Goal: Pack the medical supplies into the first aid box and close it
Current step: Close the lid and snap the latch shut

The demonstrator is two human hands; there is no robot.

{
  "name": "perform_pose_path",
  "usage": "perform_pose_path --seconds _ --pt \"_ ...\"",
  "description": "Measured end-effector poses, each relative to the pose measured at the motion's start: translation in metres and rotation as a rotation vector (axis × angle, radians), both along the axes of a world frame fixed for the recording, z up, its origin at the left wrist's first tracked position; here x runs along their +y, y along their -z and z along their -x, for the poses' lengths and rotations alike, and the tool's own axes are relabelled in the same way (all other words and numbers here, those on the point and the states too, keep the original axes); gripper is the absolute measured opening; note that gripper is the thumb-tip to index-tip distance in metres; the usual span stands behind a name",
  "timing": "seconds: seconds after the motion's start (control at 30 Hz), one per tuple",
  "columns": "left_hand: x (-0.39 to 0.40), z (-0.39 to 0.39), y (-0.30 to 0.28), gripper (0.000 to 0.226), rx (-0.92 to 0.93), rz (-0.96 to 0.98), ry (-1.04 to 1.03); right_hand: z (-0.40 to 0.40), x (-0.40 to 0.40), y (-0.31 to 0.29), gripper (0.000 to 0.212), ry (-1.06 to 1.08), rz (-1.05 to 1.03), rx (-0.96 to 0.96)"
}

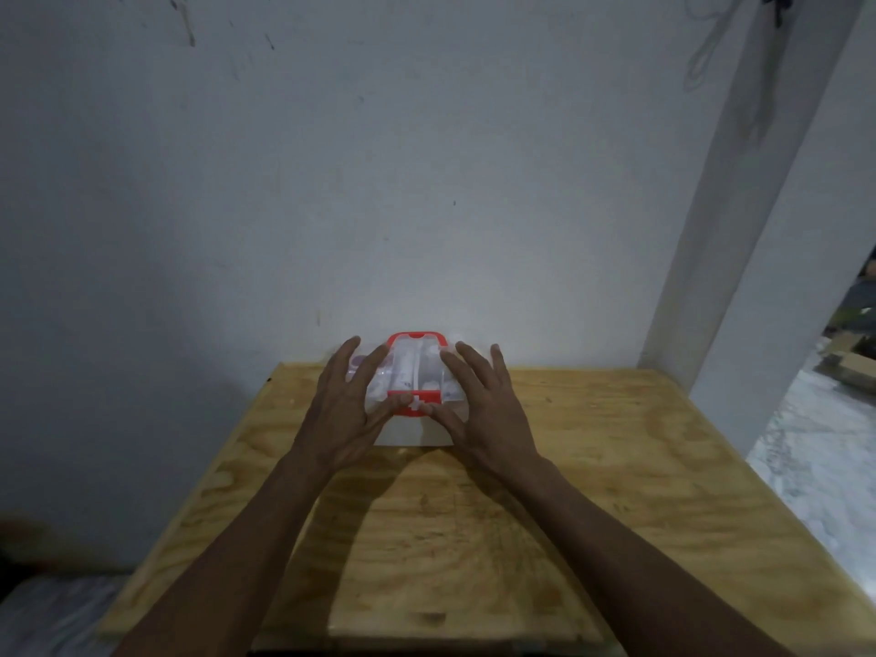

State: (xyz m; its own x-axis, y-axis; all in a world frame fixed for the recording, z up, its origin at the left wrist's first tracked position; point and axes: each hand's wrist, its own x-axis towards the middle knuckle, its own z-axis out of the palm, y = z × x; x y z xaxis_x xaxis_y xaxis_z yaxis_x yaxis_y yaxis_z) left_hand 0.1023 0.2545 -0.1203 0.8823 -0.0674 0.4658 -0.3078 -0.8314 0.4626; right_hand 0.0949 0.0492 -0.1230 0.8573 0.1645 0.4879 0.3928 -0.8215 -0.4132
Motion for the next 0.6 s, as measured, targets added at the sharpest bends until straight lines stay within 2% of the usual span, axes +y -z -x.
perform_pose_path --seconds 0.3,0.6 --pt "0.000 0.005 -0.008 0.114 0.067 0.009 0.026 0.003 0.003 -0.007 0.081 -0.011 -0.093 0.052" --pt "0.005 -0.013 -0.010 0.112 0.105 0.020 0.066 -0.015 0.001 -0.006 0.087 0.013 -0.206 0.116"
